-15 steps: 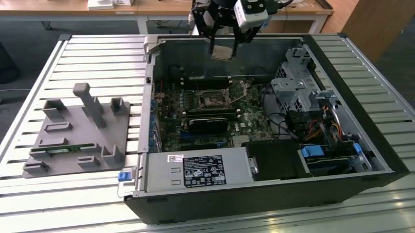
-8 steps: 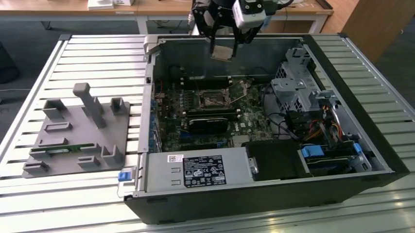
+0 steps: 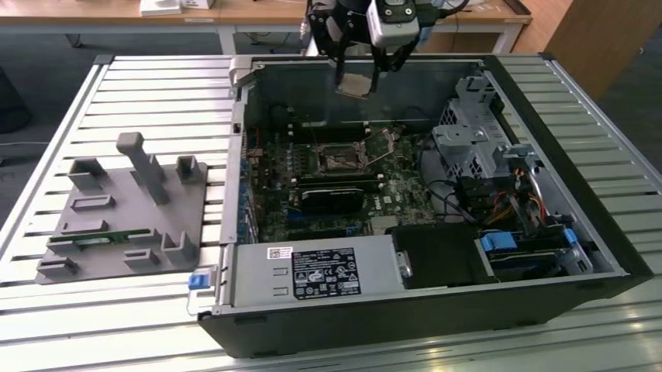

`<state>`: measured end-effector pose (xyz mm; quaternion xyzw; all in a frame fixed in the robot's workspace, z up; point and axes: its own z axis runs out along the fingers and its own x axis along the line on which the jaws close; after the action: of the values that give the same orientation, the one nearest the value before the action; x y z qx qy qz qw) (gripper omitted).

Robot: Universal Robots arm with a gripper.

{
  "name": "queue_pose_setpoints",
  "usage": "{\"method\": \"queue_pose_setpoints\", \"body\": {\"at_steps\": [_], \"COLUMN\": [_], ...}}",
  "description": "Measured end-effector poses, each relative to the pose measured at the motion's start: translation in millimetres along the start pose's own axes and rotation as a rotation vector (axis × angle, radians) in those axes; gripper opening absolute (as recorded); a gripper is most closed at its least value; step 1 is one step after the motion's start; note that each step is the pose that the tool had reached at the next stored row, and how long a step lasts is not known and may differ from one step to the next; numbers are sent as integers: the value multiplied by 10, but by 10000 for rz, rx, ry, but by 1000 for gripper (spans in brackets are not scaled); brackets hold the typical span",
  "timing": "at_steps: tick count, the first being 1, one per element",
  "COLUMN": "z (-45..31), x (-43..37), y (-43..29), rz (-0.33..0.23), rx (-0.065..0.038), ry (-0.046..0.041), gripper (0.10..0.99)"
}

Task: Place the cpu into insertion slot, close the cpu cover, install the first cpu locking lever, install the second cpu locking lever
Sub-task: 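Place the cpu into insertion slot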

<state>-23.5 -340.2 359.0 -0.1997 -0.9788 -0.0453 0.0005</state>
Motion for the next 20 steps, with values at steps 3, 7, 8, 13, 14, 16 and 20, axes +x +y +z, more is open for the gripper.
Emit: {"method": "queue_pose_setpoints", "body": {"at_steps": [3,7,8,13,14,16,20], "z": [2,4,4,4,5,6,7], "x": [0,0,0,0,0,0,0], "y": [0,-1,-1,0,0,0,-1], "rz": [242,530,609,916,971,1124,1455], "rx": [-5,-11,-12,-18,-19,-18,-7], "ry": [-22,-48,-54,-82,-88,-103,-140], "gripper": [537,537,537,537,537,537,537]}}
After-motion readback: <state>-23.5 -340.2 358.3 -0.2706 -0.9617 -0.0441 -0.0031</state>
